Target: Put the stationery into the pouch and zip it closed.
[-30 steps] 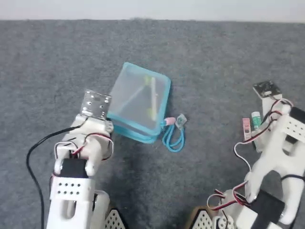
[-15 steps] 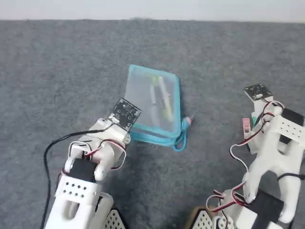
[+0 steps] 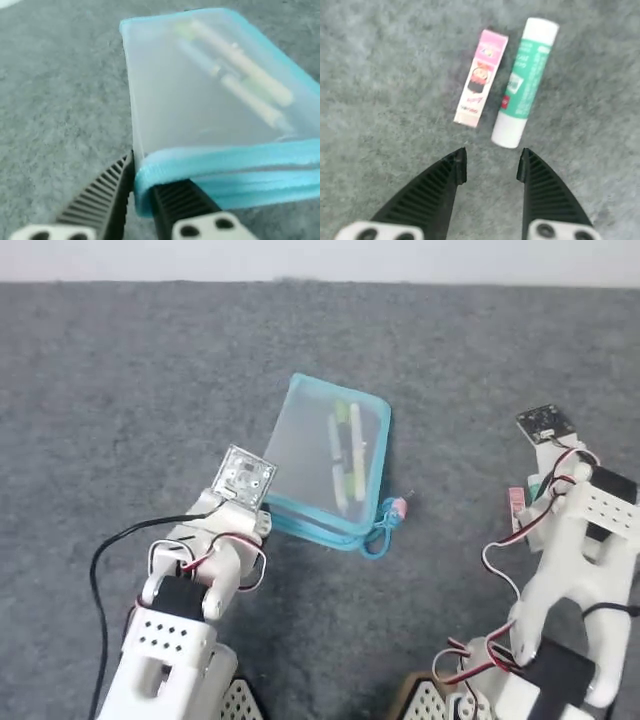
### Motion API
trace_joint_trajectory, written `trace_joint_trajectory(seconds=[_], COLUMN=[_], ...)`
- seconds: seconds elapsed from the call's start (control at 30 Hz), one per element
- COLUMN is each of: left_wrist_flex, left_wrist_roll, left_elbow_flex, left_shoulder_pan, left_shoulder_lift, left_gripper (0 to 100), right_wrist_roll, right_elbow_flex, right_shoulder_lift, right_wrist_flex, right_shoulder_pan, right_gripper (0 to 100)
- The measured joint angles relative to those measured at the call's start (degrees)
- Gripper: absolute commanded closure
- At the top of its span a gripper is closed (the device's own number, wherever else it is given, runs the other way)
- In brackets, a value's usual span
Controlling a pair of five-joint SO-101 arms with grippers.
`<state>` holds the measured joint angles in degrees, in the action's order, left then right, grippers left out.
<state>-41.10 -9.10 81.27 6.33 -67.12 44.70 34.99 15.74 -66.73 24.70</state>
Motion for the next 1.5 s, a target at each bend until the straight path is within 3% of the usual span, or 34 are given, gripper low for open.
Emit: trace_joint_trajectory(seconds=[0.2,0.63,0.83,1.0,1.3,1.5], left_wrist_flex=[0.3,0.3,1.1,4.4,6.2,6.3], left_wrist_roll=[0.6,1.8,1.8,2.0,6.2,7.2], left_elbow_flex=[0.0,0.0,0.0,1.8,1.9,1.9], left_shoulder_pan=[-0.1,-0.1,-0.2,-0.2,-0.3,-0.3], left_shoulder_lift=[0.0,0.0,0.0,0.1,0.1,0.1], left_gripper=[99,99,99,99,99,99], right_wrist_roll=[0.1,0.2,3.1,3.4,0.4,-3.7], right_elbow_flex=[-0.1,-12.2,-13.8,-14.4,-14.3,-14.3], right_shoulder_lift=[-1.8,-26.8,-29.3,-29.5,-16.6,0.6], right_wrist_flex=[3.9,5.6,5.8,5.4,-6.4,-18.5], right_shoulder_pan=[0.0,3.3,4.0,4.1,3.0,-6.9], right_gripper=[83.5,83.8,99.5,99.2,99.1,99.1])
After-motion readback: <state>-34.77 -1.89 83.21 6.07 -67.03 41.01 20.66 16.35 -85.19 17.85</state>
